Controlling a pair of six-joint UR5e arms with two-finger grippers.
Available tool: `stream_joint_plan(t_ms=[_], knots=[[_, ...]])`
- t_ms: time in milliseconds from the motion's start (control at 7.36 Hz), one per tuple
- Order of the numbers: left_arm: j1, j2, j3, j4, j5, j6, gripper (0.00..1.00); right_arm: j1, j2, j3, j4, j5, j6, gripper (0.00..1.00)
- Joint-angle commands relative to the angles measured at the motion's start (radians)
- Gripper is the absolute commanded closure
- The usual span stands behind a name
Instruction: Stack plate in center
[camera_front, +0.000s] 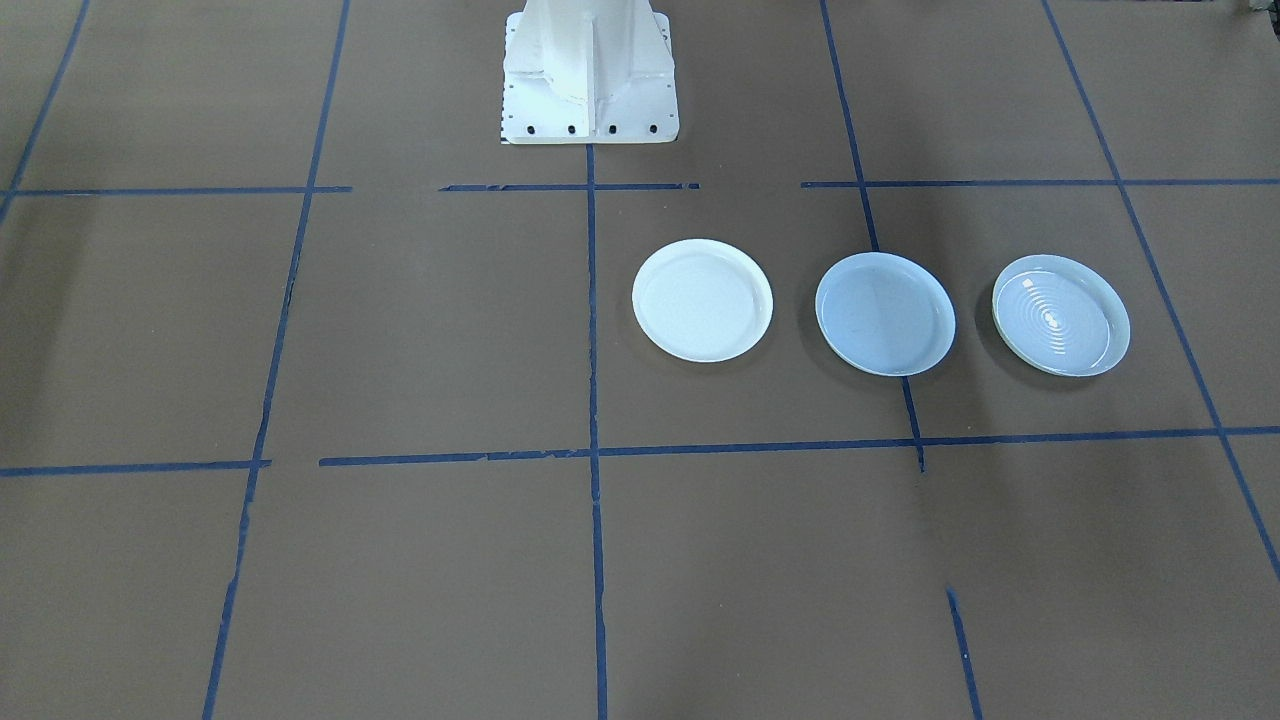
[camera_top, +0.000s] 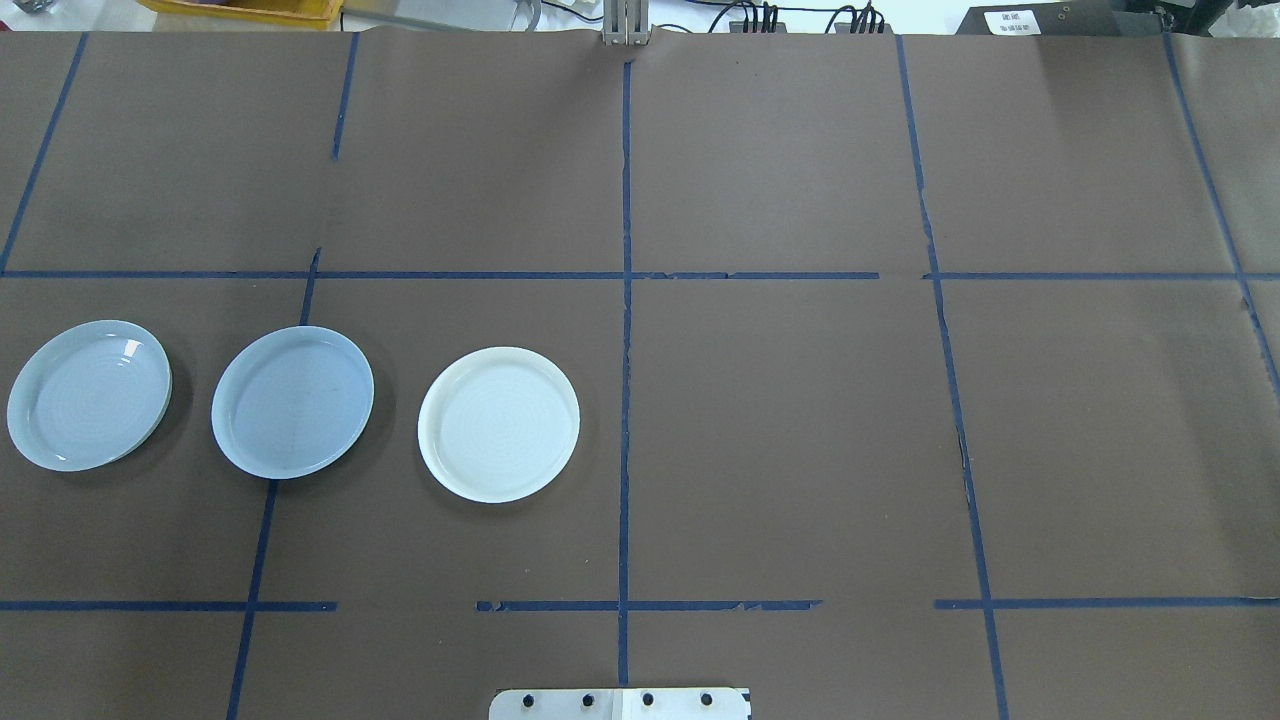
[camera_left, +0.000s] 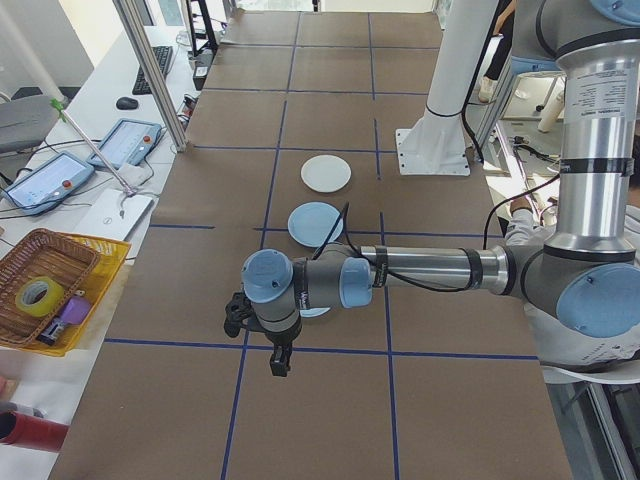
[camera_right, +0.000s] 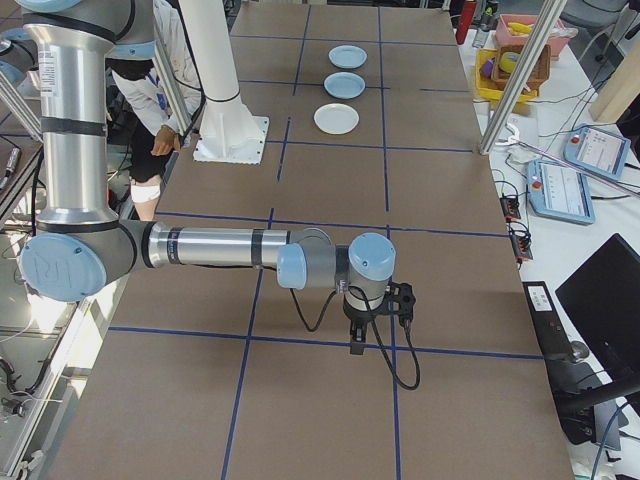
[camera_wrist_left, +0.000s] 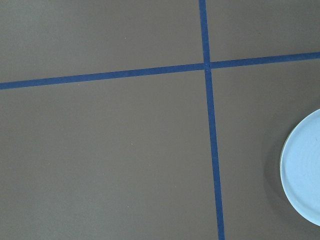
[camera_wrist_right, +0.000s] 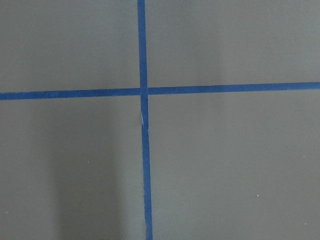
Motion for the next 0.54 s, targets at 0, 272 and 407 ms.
stream_joint_plan(t_ms=[0, 272, 407], knots=[[0.0, 0.0, -0.003, -0.002, 0.0, 0.001, 0.0, 0.0, 0.0, 0.0, 0.0, 0.001, 0.001, 0.0], [0.0, 0.0, 0.008, -0.002, 0.002, 0.0, 0.0, 0.0, 0.0, 0.0, 0.0, -0.001, -0.001, 0.0], [0.002, -0.001, 0.002, -0.006, 0.0, 0.006, 0.0, 0.0, 0.0, 0.0, 0.0, 0.001, -0.001, 0.0]])
